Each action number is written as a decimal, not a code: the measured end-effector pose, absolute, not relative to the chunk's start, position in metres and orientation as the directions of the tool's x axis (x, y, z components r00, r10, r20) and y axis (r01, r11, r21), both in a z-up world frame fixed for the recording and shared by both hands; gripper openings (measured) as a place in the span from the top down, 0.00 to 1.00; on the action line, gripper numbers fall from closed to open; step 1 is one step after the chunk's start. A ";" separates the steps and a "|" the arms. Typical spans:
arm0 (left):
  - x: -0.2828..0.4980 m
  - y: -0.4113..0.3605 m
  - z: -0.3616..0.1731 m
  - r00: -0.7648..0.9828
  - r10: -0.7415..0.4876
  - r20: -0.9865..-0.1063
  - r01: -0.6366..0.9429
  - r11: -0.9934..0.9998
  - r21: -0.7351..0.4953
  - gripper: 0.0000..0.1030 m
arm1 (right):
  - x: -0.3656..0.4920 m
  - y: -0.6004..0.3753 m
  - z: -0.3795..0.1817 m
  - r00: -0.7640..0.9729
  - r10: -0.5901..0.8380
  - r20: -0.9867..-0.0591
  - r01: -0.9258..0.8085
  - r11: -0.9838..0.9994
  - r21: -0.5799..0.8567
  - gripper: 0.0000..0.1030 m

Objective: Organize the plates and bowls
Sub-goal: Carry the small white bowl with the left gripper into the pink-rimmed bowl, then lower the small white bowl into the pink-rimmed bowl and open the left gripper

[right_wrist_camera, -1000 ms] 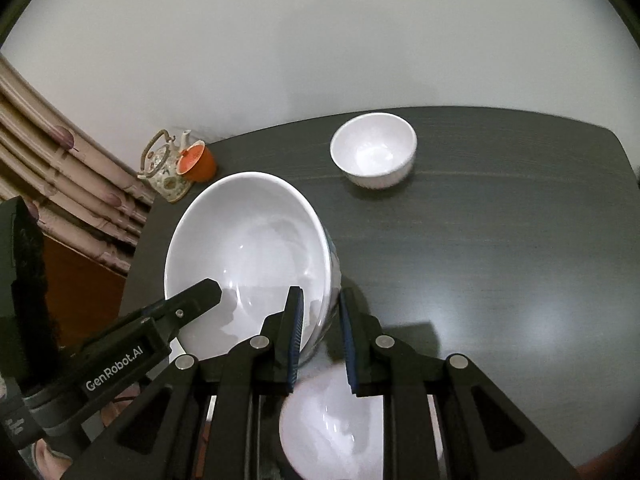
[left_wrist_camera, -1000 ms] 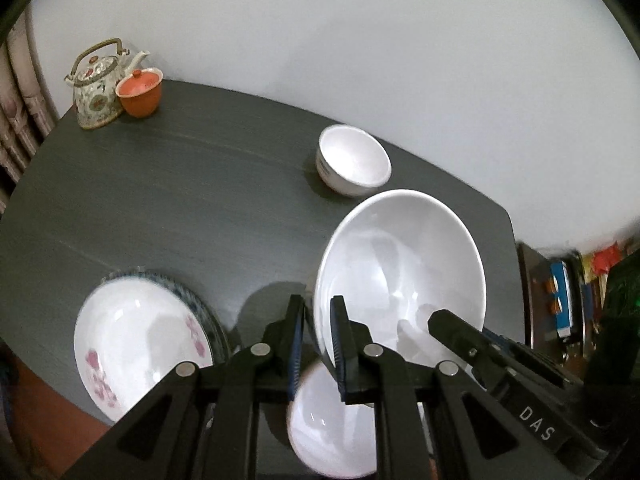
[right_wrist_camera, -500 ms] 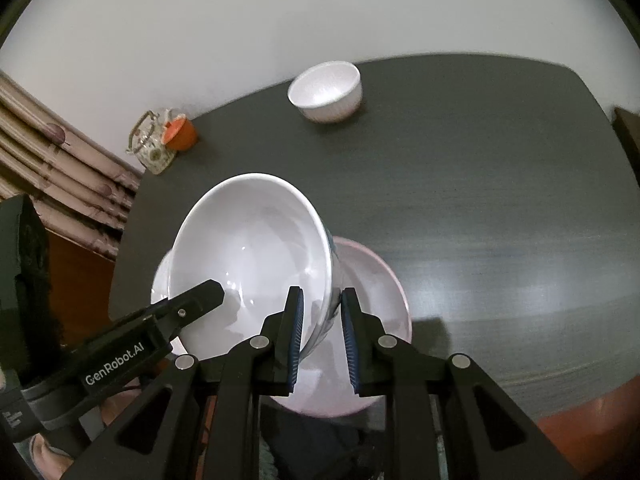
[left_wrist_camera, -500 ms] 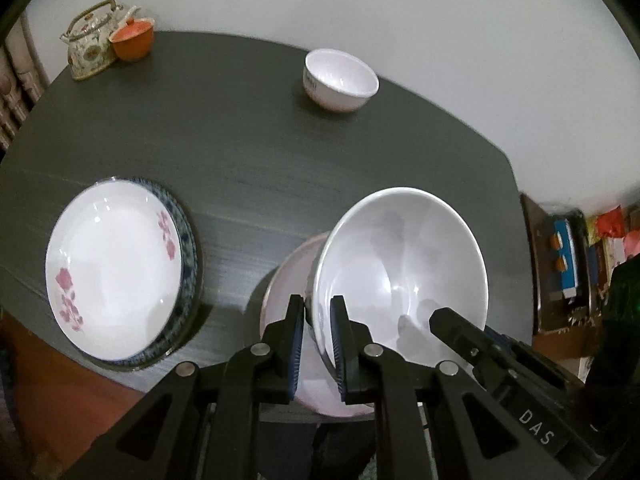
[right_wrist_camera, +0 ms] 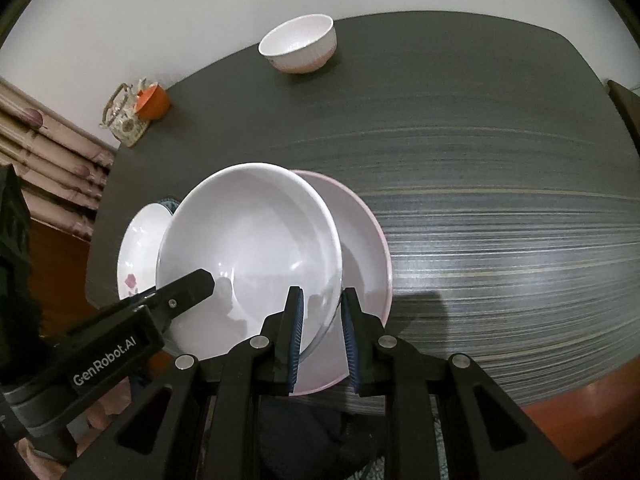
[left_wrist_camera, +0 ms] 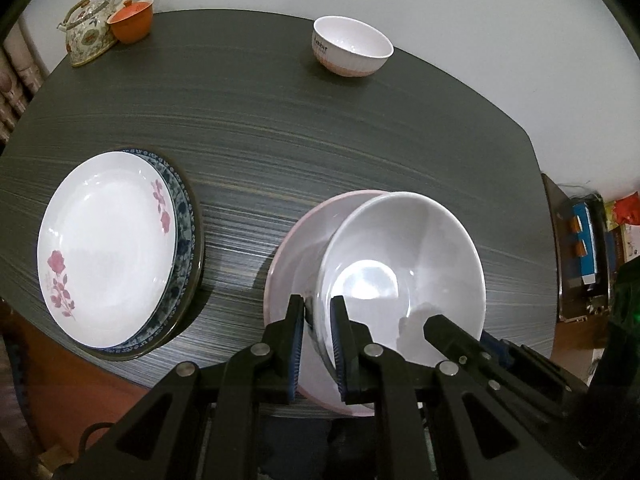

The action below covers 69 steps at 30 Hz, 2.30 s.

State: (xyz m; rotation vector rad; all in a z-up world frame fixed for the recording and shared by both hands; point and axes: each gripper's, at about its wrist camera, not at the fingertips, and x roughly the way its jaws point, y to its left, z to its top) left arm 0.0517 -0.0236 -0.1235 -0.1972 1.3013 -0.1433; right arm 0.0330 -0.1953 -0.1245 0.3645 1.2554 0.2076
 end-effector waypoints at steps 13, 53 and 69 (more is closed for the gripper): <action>0.050 -0.029 -0.129 0.241 -0.192 -0.951 -0.009 0.980 -0.200 0.87 | 0.031 -0.190 -0.136 0.282 0.325 -0.903 0.051 0.935 0.352 0.81; 0.062 -0.020 -0.136 0.225 -0.205 -0.952 -0.045 0.974 -0.221 0.76 | 0.034 -0.171 -0.149 0.261 0.297 -0.919 0.020 0.950 0.313 0.64; 0.064 -0.018 -0.125 0.255 -0.252 -0.933 -0.030 0.963 -0.268 0.69 | 0.026 -0.174 -0.133 0.309 0.284 -0.907 0.008 0.953 0.302 0.49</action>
